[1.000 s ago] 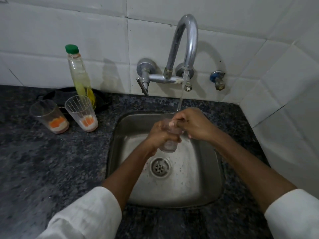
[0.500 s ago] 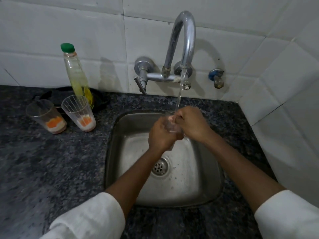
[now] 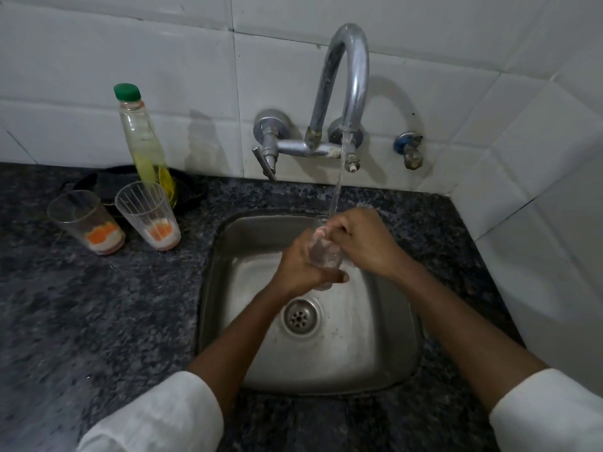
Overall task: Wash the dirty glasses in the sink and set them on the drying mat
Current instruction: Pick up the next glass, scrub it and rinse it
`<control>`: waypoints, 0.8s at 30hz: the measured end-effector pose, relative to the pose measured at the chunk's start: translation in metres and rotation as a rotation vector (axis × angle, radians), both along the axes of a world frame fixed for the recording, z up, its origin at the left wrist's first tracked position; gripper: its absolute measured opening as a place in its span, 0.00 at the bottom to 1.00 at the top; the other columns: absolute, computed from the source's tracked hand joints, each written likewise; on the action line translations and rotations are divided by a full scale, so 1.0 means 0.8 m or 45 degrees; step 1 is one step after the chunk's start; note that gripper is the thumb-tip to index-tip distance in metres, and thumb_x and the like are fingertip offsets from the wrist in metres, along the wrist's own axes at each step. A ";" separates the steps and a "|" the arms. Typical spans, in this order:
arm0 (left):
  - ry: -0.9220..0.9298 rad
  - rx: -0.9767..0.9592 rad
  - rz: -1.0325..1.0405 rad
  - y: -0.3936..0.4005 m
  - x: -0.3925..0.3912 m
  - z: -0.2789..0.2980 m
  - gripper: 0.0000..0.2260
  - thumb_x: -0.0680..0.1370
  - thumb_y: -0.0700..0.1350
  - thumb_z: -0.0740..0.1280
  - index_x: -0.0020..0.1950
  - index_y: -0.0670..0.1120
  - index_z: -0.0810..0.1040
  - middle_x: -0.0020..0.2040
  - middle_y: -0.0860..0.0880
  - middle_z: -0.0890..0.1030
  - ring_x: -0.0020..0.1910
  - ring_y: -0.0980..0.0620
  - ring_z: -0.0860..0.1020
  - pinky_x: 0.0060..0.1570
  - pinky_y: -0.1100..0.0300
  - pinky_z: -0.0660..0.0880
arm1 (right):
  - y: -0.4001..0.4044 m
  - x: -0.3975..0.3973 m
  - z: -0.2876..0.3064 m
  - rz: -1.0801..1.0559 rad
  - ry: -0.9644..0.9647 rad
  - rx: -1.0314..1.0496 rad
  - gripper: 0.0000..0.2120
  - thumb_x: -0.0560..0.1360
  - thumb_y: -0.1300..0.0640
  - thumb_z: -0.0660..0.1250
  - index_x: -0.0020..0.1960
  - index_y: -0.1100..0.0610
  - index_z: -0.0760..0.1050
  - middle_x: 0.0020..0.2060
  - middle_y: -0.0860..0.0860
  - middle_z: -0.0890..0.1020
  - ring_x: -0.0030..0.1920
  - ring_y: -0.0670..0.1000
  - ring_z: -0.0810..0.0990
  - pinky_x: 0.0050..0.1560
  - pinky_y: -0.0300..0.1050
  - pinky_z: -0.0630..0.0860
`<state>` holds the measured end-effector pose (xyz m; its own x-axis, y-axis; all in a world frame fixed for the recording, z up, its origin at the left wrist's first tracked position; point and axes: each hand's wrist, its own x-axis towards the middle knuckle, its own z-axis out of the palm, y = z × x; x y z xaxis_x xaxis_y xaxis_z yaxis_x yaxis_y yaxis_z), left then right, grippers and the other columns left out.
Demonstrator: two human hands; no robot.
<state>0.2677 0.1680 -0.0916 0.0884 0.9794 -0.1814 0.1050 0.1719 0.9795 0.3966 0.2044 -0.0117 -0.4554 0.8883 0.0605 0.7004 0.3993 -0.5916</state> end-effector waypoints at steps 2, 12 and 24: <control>-0.359 -0.162 -0.342 0.005 -0.028 0.009 0.26 0.65 0.34 0.76 0.60 0.49 0.77 0.55 0.47 0.84 0.56 0.46 0.82 0.51 0.52 0.81 | -0.003 0.007 0.006 0.098 0.133 -0.059 0.15 0.78 0.55 0.68 0.35 0.59 0.80 0.25 0.52 0.80 0.24 0.43 0.75 0.28 0.38 0.70; -0.060 -0.100 0.003 0.002 0.003 -0.010 0.30 0.64 0.42 0.80 0.62 0.53 0.75 0.55 0.50 0.82 0.51 0.50 0.83 0.39 0.56 0.82 | 0.003 0.001 -0.001 -0.106 -0.002 -0.033 0.17 0.78 0.60 0.67 0.30 0.56 0.77 0.23 0.44 0.73 0.22 0.41 0.72 0.27 0.31 0.63; -0.126 -0.088 0.173 -0.006 0.004 -0.017 0.30 0.63 0.40 0.82 0.61 0.52 0.76 0.55 0.51 0.82 0.51 0.50 0.83 0.46 0.50 0.83 | 0.005 0.004 -0.002 -0.102 0.108 -0.051 0.21 0.78 0.60 0.68 0.26 0.55 0.73 0.18 0.39 0.73 0.22 0.38 0.73 0.26 0.30 0.64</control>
